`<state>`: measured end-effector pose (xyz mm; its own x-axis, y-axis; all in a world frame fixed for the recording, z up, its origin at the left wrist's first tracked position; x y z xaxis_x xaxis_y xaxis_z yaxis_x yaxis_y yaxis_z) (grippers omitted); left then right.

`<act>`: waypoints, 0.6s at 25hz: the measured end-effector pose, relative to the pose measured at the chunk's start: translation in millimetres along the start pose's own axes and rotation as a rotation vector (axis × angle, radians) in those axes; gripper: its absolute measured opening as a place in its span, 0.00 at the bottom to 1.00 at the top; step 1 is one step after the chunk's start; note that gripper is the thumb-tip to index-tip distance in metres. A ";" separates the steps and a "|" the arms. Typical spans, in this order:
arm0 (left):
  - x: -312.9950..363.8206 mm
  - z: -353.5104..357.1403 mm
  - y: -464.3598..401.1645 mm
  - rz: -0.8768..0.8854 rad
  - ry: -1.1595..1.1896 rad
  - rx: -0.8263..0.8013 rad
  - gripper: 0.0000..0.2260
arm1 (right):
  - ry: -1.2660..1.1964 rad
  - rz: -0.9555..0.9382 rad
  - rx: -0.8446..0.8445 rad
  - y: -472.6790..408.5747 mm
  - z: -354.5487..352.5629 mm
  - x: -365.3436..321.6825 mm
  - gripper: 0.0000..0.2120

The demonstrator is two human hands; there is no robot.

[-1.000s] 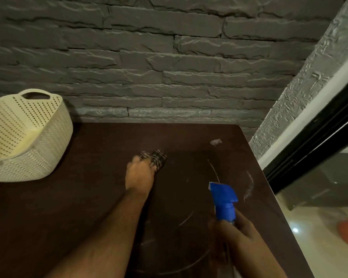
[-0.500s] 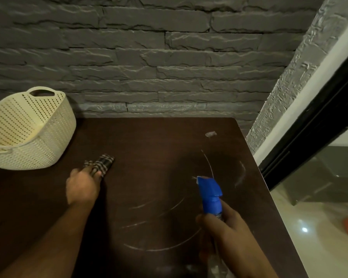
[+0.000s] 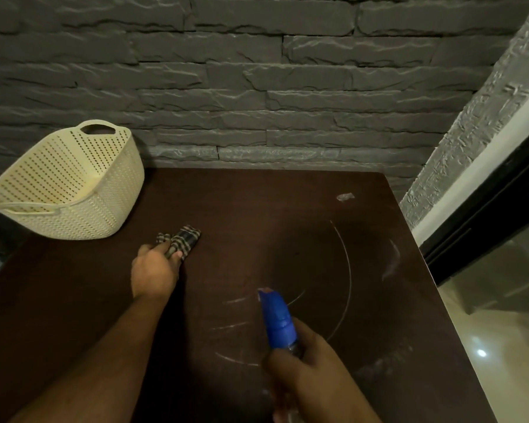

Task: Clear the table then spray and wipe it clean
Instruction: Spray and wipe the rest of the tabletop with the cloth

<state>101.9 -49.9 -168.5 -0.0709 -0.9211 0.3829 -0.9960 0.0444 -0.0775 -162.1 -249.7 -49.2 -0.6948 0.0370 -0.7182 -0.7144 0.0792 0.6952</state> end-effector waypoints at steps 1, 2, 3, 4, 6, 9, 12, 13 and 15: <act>0.0 -0.5 0.8 0.008 0.005 0.002 0.18 | -0.012 -0.001 0.008 0.9 -3.7 0.7 0.14; 0.2 -1.0 1.4 0.013 0.008 0.001 0.18 | -0.027 -0.001 0.018 1.8 -9.6 1.4 0.12; -0.5 -0.9 2.7 0.014 0.008 -0.007 0.18 | -0.053 0.009 0.037 4.2 -16.7 2.7 0.11; -1.5 -0.4 5.1 0.012 0.007 -0.016 0.18 | -0.081 0.020 0.053 7.9 -23.8 3.9 0.12; -2.4 -0.6 10.4 0.015 0.010 -0.017 0.19 | -0.122 0.029 0.119 13.5 -39.1 8.2 0.14; -2.3 -3.8 18.9 0.004 0.017 -0.027 0.20 | -0.106 0.066 0.127 19.5 -37.7 20.4 0.11; 1.2 -5.8 28.3 -0.001 0.020 -0.019 0.19 | 0.043 0.102 0.045 18.2 -11.3 31.9 0.22; 2.2 -5.4 31.1 0.002 0.021 -0.011 0.19 | 0.071 0.089 0.027 17.4 -1.9 32.6 0.25; 4.3 -3.7 35.6 0.023 0.023 0.009 0.19 | 0.100 0.064 -0.034 15.9 16.0 31.8 0.30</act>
<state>65.9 -50.9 -166.1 -0.0951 -0.9106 0.4022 -0.9936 0.0621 -0.0943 -194.3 -231.3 -61.4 -0.7427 -0.0587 -0.6671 -0.6695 0.0456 0.7414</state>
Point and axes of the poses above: each hand's wrist, its own y-axis away from the middle knuckle, its own z-axis out of the palm, x = y × z, the point moved 5 cm from there along -y, towards the middle knuckle, and after that the axes turned 6 degrees about z, right-handed, at the moved point
